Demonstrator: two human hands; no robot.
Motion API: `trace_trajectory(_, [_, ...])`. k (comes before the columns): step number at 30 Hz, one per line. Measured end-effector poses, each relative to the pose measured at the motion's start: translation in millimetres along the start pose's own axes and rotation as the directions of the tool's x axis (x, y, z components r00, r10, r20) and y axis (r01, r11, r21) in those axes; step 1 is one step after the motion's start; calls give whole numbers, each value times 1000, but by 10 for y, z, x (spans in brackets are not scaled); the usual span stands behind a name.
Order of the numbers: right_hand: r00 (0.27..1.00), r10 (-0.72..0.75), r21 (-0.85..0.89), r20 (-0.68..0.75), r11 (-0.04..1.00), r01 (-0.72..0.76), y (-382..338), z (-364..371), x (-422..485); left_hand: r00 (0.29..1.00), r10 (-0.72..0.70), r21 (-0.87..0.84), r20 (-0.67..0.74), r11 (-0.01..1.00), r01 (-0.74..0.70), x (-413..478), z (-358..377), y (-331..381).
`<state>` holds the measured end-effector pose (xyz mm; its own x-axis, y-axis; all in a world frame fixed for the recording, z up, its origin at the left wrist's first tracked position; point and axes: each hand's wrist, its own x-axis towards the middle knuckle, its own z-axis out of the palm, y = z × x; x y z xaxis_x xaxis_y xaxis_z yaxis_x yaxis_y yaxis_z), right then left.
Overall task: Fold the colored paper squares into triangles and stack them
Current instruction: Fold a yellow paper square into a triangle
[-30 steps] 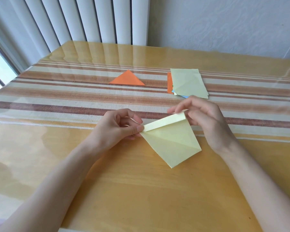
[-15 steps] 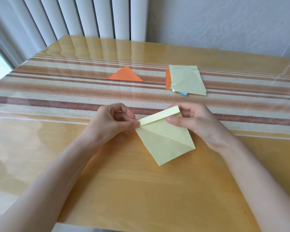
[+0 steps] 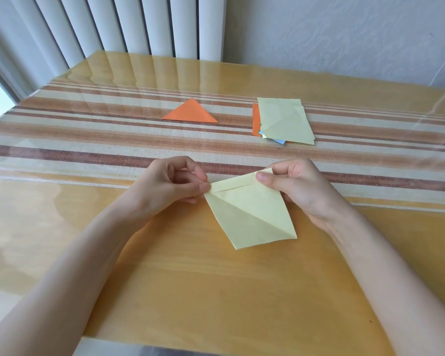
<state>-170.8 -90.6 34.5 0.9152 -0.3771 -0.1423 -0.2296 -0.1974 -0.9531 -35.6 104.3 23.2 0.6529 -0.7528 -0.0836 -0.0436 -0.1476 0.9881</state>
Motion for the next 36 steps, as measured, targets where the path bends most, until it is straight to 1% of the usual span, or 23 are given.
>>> trace_trajectory(2, [999,25,38,20,999,-26,13,7,1,999,18,10,46,1000,-18,-12,-21,-1])
trace_trajectory(4, [999,42,94,10,995,-43,13,2,-5,996,33,23,79,999,-35,-25,-24,0])
trace_trajectory(8, [995,100,191,-3,977,-98,8,3,-18,995,34,6,98,999,-35,-43,-15,8])
trace_trajectory(11, [991,136,195,4,972,-134,2,37,-23,999,35,10,38,999,-35,-34,14,4])
trace_trajectory(15, [992,121,173,-23,978,-115,-32,53,-30,997,41,-44,-72,998,-44,-14,53,-2])
trace_trajectory(18, [990,143,153,-11,978,-139,-43,59,-40,995,32,-45,-97,998,-37,-4,79,13])
trace_trajectory(19, [991,137,173,-14,976,-132,-53,36,-33,995,27,-41,-97,999,-31,-4,84,18])
trace_trajectory(20, [992,114,210,-52,973,-101,-68,-13,-18,995,19,-36,-97,999,-22,-3,84,22])
trace_trajectory(21, [989,69,233,-132,972,-37,-95,-81,-12,995,10,-22,-95,1000,-12,-5,82,20])
trace_trajectory(22, [967,-16,181,-254,981,64,-135,-161,-31,996,3,4,-92,1000,-2,-12,86,16])
trace_trajectory(23, [911,-153,36,-384,983,180,-185,-225,-79,996,0,39,-90,999,4,-26,98,7])
trace_trajectory(24, [831,-334,-160,-445,943,293,-233,-247,-136,995,5,80,-96,997,3,-39,119,-2])
trace_trajectory(25, [764,-505,-339,-402,857,388,-274,-192,-211,994,21,134,-107,991,-6,-46,148,-16])
trace_trajectory(26, [733,-618,-463,-283,758,460,-280,-74,-273,992,44,198,-118,980,-20,-50,181,-31])
trace_trajectory(27, [738,-661,-550,-133,669,500,-244,82,-311,989,71,260,-127,965,-36,-50,206,-46])
trace_trajectory(28, [739,-673,-642,11,562,521,-162,238,-321,987,97,312,-131,949,-52,-54,226,-52])
trace_trajectory(29, [737,-668,-728,104,453,514,-44,369,-313,984,123,352,-130,934,-70,-53,237,-53])
trace_trajectory(30, [742,-651,-788,157,371,492,74,454,-295,982,145,382,-124,920,-87,-60,237,-52])
trace_trajectory(31, [761,-623,-814,180,340,471,172,491,-270,979,167,412,-116,905,-106,-70,239,-54])
trace_trajectory(32, [777,-601,-821,184,341,458,241,490,-244,977,186,450,-106,885,-120,-82,238,-57])
trace_trajectory(35, [790,-596,-810,148,385,442,344,476,-211,963,263,616,-66,770,-168,-114,210,-102])
trace_trajectory(36, [795,-591,-808,134,399,433,360,484,-208,953,299,637,-39,742,-207,-114,180,-128])
